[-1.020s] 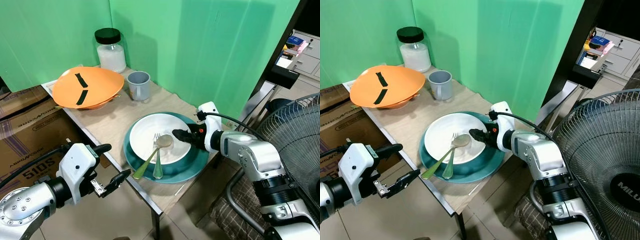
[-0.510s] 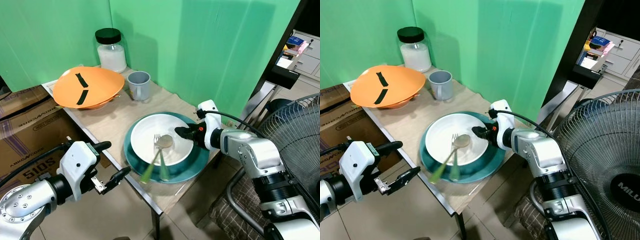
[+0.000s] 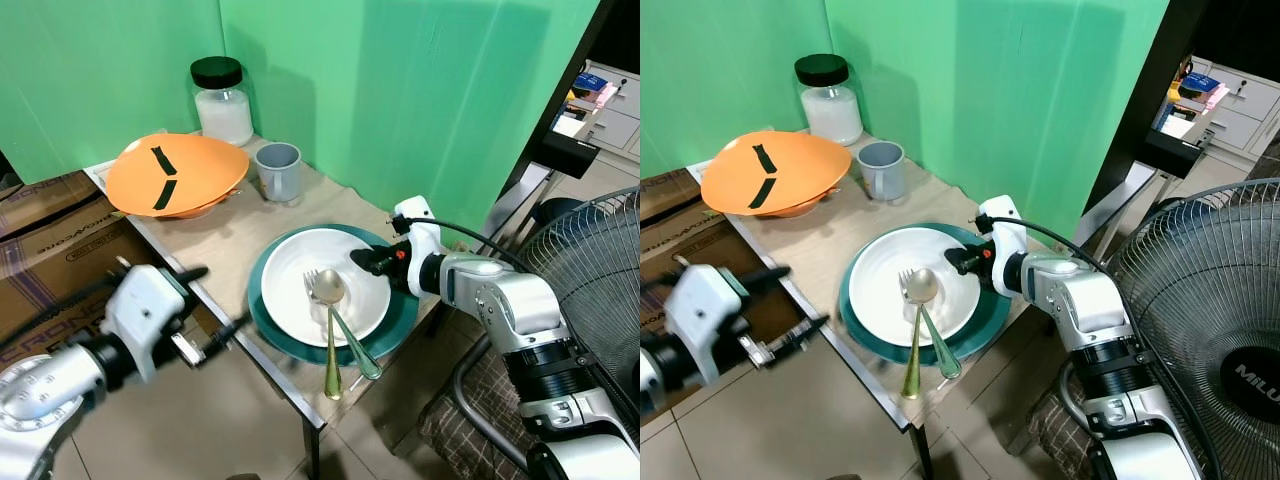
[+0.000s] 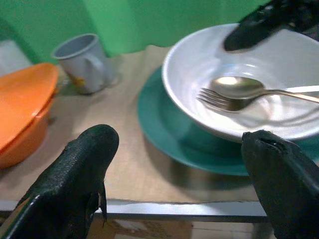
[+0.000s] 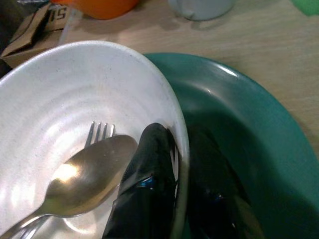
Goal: Setting the table
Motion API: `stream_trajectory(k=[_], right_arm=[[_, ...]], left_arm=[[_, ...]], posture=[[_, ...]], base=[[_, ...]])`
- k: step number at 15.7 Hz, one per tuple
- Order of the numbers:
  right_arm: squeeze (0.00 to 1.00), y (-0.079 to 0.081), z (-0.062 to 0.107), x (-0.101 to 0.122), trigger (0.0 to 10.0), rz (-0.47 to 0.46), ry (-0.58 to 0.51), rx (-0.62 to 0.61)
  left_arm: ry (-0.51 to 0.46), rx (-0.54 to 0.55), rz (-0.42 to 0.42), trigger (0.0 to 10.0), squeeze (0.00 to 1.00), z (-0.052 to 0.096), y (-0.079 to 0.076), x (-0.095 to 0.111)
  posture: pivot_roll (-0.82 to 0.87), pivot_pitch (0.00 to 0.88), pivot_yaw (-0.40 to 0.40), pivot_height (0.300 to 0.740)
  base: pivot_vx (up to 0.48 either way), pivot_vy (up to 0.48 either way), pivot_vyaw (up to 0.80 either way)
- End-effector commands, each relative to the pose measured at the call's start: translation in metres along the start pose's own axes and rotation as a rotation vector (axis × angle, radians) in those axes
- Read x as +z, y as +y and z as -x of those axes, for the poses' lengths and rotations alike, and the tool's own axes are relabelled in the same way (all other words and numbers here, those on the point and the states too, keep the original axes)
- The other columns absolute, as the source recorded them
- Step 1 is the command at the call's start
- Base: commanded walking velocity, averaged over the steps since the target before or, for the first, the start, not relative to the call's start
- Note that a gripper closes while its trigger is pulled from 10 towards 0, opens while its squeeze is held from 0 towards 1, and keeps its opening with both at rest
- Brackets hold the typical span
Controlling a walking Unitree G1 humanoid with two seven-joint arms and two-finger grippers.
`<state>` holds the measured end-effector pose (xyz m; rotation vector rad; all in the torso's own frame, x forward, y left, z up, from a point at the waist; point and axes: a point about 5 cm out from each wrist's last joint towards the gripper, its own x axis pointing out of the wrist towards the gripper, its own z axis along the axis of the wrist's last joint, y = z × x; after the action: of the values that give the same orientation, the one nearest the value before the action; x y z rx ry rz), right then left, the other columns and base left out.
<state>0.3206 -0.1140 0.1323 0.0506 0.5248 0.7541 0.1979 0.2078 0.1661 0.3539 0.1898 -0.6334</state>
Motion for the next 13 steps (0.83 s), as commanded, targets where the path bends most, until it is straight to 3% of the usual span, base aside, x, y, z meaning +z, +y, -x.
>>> stream_trajectory(k=[1, 3, 4, 5, 7, 8, 11, 12, 13], right_arm=[[0.0, -0.004, 0.001, -0.003, 0.0, 0.006, 0.03, -0.036], [0.0, -0.004, 0.002, -0.003, 0.0, 0.01, 0.031, -0.035], [0.0, -0.005, 0.003, -0.002, 0.0, 0.015, 0.034, -0.036], [0.0, -0.006, 0.004, -0.001, 0.0, 0.017, 0.036, -0.038], [0.0, -0.009, 0.01, 0.0, 0.0, 0.014, 0.04, -0.042], [0.0, -0.013, 0.015, 0.003, 0.0, -0.008, 0.026, -0.057], [0.0, -0.016, 0.022, 0.005, 0.0, -0.02, 0.015, -0.071], [0.0, -0.017, 0.024, 0.004, 0.0, -0.017, 0.019, -0.074], [0.0, -0.017, 0.027, 0.004, 0.0, -0.018, 0.022, -0.077]], left_arm=[[-0.005, 0.034, 0.005, 10.0, 0.0, 0.001, 0.006, 0.0], [-0.015, 0.071, 0.017, 10.0, 0.0, 0.002, 0.012, 0.001], [-0.003, 0.119, 0.059, 10.0, 0.85, 0.002, 0.019, -0.002], [0.015, 0.153, 0.085, 10.0, 1.0, 0.002, 0.024, -0.005], [0.059, 0.253, 0.195, 10.0, 1.0, 0.0, 0.039, -0.018], [0.018, 0.234, 0.281, 10.0, 1.0, -0.004, 0.04, -0.024], [0.013, 0.147, 0.383, 10.0, 1.0, -0.012, 0.037, -0.035], [0.016, 0.109, 0.427, 10.0, 0.17, -0.018, 0.037, -0.04], [0.014, 0.091, 0.47, 10.0, 0.0, -0.025, 0.039, -0.044]], posture=[[0.12, 0.0, 0.0, 0.74], [0.11, 0.0, -0.002, 0.74], [0.11, 0.0, -0.004, 0.74], [0.11, 0.0, -0.006, 0.74], [0.11, 0.0, -0.017, 0.74], [0.11, 0.0, -0.016, 0.74], [0.1, 0.0, -0.009, 0.74], [0.1, 0.0, -0.008, 0.74], [0.09, 0.0, -0.005, 0.74]], base=[[0.0, 0.0, 0.0], [0.0, 0.0, 0.0], [0.0, 0.0, 0.0], [0.0, 0.0, 0.0], [0.0, 0.0, 0.0], [0.0, 0.0, 0.0], [0.0, 0.0, 0.0], [0.0, 0.0, 0.0], [0.0, 0.0, 0.0]])
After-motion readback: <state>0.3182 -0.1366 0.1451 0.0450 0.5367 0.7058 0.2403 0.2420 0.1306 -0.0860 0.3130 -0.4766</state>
